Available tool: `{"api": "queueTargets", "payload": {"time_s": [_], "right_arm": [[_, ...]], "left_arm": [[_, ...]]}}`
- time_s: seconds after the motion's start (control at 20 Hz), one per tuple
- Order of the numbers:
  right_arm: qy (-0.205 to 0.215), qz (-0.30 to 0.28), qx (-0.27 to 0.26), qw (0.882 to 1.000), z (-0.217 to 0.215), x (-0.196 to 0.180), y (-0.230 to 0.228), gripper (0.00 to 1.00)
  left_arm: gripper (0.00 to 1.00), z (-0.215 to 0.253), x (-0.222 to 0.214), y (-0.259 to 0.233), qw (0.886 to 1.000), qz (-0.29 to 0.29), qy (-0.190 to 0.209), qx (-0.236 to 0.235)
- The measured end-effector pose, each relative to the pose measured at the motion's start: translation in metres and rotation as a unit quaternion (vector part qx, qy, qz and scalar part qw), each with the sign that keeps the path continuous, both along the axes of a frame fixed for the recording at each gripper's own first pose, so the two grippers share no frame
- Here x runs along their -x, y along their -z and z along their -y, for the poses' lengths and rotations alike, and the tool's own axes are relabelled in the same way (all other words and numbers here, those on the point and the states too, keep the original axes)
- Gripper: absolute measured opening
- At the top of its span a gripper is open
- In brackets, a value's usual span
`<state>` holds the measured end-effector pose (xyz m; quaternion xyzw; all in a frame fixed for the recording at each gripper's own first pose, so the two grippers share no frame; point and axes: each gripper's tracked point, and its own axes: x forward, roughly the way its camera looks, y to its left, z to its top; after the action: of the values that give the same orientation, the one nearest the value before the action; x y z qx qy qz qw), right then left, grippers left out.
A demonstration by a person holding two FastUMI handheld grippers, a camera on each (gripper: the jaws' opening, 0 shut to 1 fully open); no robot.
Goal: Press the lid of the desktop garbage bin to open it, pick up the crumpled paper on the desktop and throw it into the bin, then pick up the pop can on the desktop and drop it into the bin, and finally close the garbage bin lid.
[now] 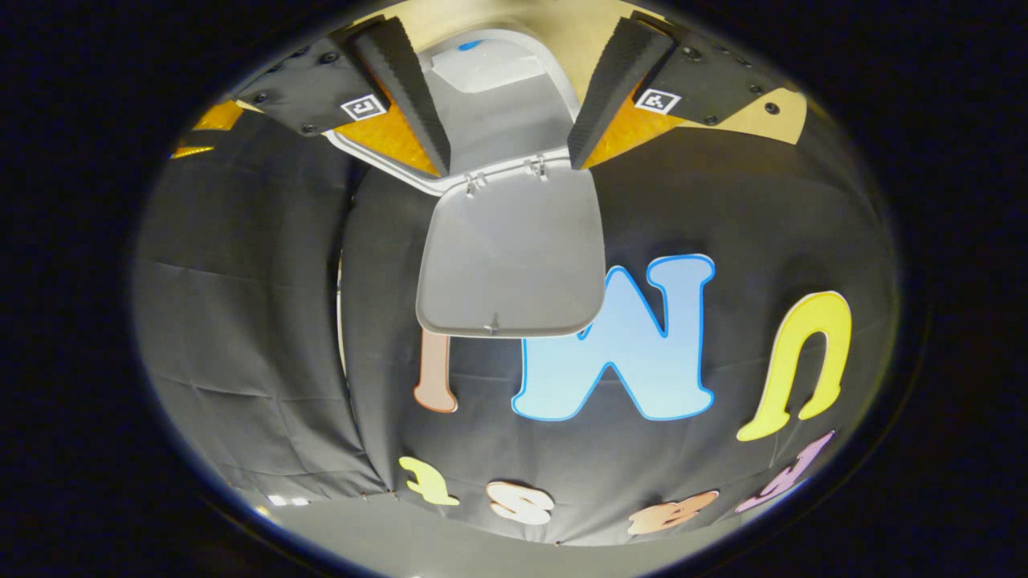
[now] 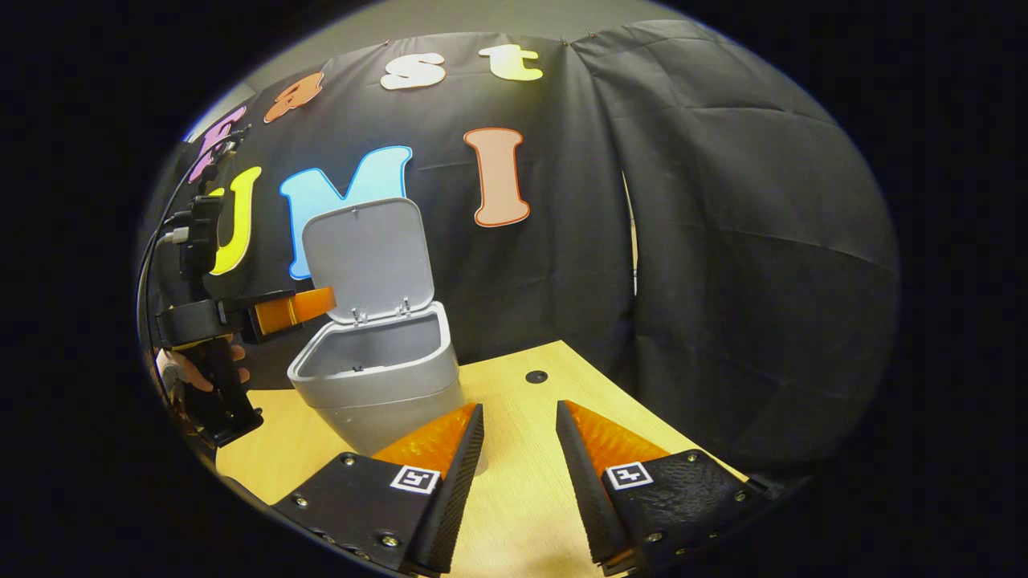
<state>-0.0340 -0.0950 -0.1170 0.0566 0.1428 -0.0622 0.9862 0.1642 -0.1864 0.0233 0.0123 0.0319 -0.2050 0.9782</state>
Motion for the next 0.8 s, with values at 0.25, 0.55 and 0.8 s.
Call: {"api": "queueTargets", "payload": {"time_s": [0.25,0.55,0.8], "right_arm": [[-0.037,-0.006,-0.003,0.999,-0.028,-0.002,0.006,0.6],[-0.11,-0.012,-0.003,0.994,-0.082,-0.014,0.013,0.6],[-0.161,-0.017,-0.001,0.987,-0.12,-0.019,0.018,0.6]], "left_arm": [[0.97,-0.04,0.006,-0.007,0.999,0.011,-0.033,0.001],[0.94,-0.115,0.016,-0.006,0.995,0.01,-0.097,0.0],[0.97,-0.161,0.028,0.0,0.99,0.007,-0.14,-0.001]]}}
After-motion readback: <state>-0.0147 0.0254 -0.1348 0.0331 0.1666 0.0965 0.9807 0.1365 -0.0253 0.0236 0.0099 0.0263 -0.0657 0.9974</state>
